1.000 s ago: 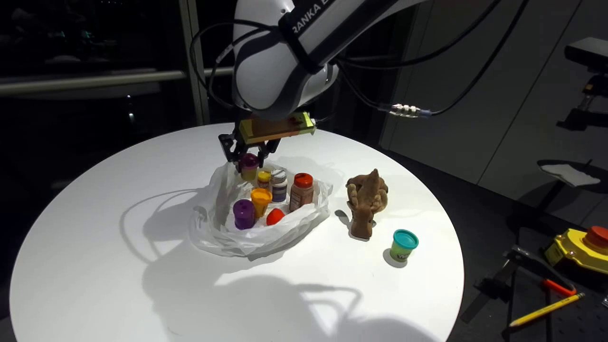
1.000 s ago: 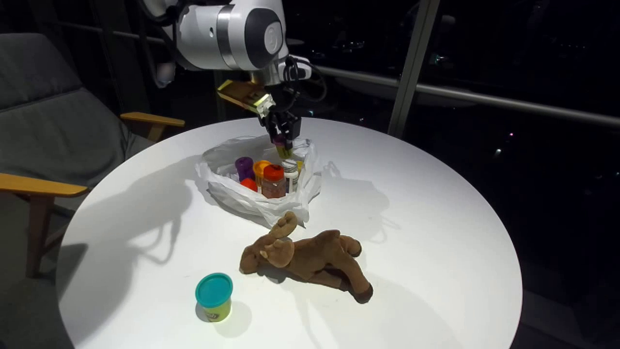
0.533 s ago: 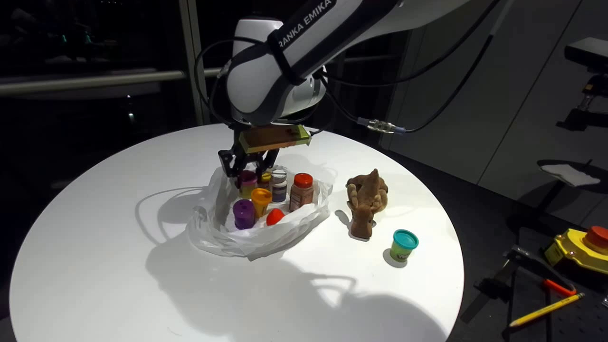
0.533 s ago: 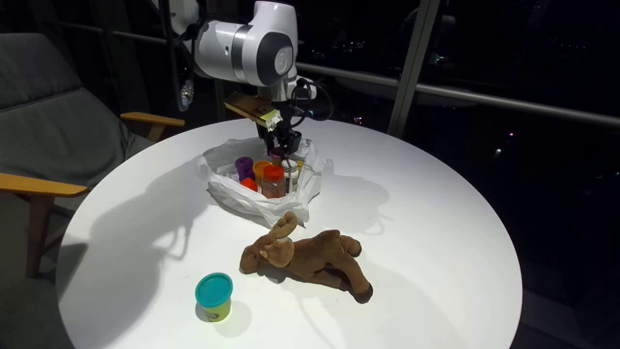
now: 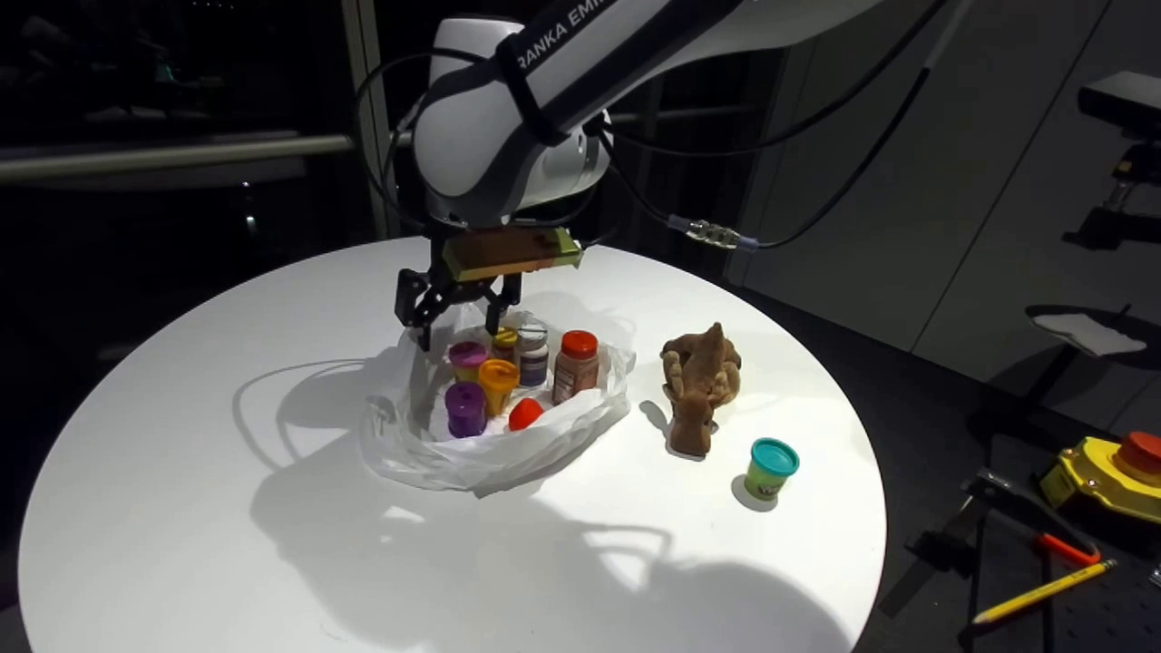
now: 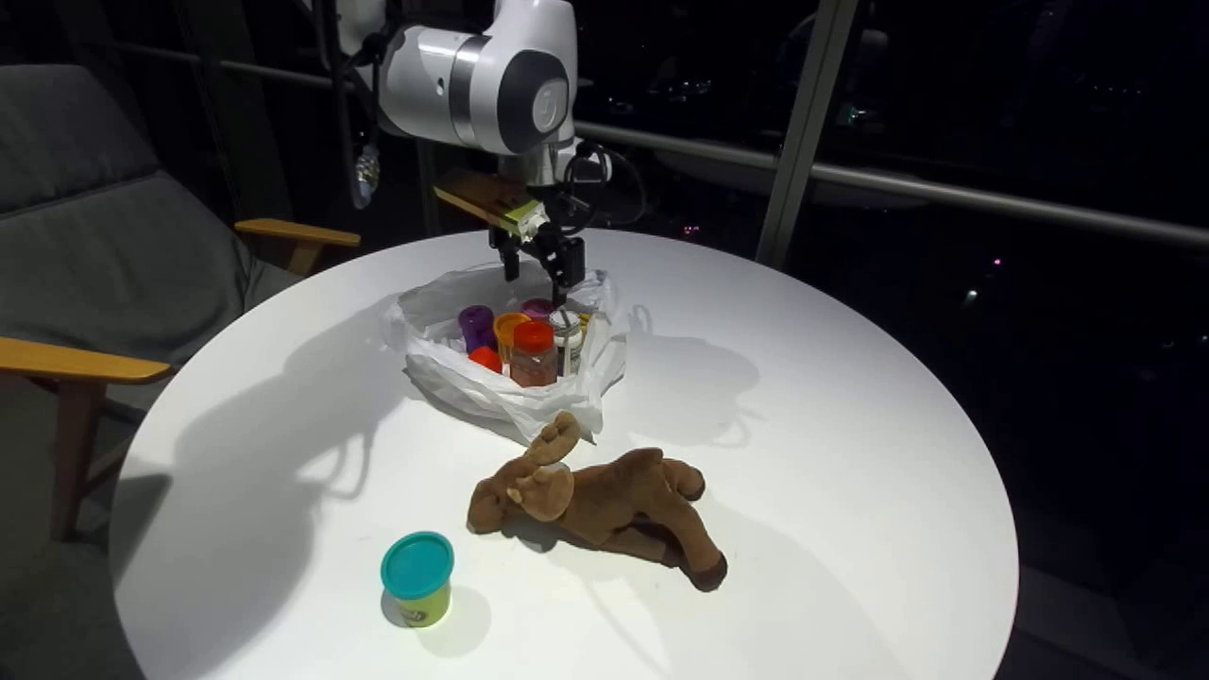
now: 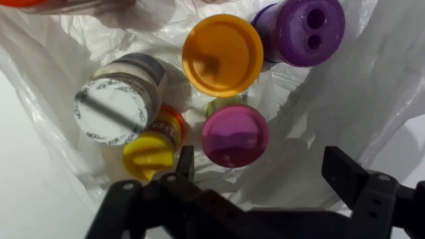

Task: Put all the objects on the table in the white plastic bag

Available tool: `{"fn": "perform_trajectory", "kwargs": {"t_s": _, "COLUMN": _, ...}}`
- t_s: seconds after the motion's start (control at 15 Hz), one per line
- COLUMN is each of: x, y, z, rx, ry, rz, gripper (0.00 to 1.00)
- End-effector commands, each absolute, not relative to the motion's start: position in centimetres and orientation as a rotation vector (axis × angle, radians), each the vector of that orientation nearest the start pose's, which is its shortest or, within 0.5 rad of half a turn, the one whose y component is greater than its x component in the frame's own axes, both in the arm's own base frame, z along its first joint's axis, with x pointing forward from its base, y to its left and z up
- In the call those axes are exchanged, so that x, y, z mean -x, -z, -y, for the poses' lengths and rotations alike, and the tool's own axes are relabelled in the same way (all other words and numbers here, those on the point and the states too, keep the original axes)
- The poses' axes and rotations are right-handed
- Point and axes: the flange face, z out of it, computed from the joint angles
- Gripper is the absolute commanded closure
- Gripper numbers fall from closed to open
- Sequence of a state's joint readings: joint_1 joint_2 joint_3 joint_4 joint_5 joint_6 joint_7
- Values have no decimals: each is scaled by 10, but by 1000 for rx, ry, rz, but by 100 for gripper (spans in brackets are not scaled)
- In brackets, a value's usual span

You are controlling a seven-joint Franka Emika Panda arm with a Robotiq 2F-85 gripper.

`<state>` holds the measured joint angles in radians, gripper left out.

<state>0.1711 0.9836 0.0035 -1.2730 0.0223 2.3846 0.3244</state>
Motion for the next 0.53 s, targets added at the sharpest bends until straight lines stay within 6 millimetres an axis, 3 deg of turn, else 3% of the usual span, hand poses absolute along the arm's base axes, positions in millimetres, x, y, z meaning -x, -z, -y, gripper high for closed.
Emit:
{"fn": "perform_trajectory", "kwargs": {"t_s": 0.0, "x": -732, "y": -206, "z": -156, "rx": 3089, "ry": 259, "rz": -200, "gripper": 0}}
{"fn": "perform_trajectory", "kwargs": {"t_s": 0.27, "x": -690, "y": -230, "z": -161, "rx": 3177, "ry": 206, "rz": -173, "gripper": 1}}
{"fn": "perform_trajectory", "kwargs": {"t_s": 0.47, "x": -658, "y": -232, "z": -143, "rx": 3251, "ry": 168, "rz": -177, "gripper": 0}}
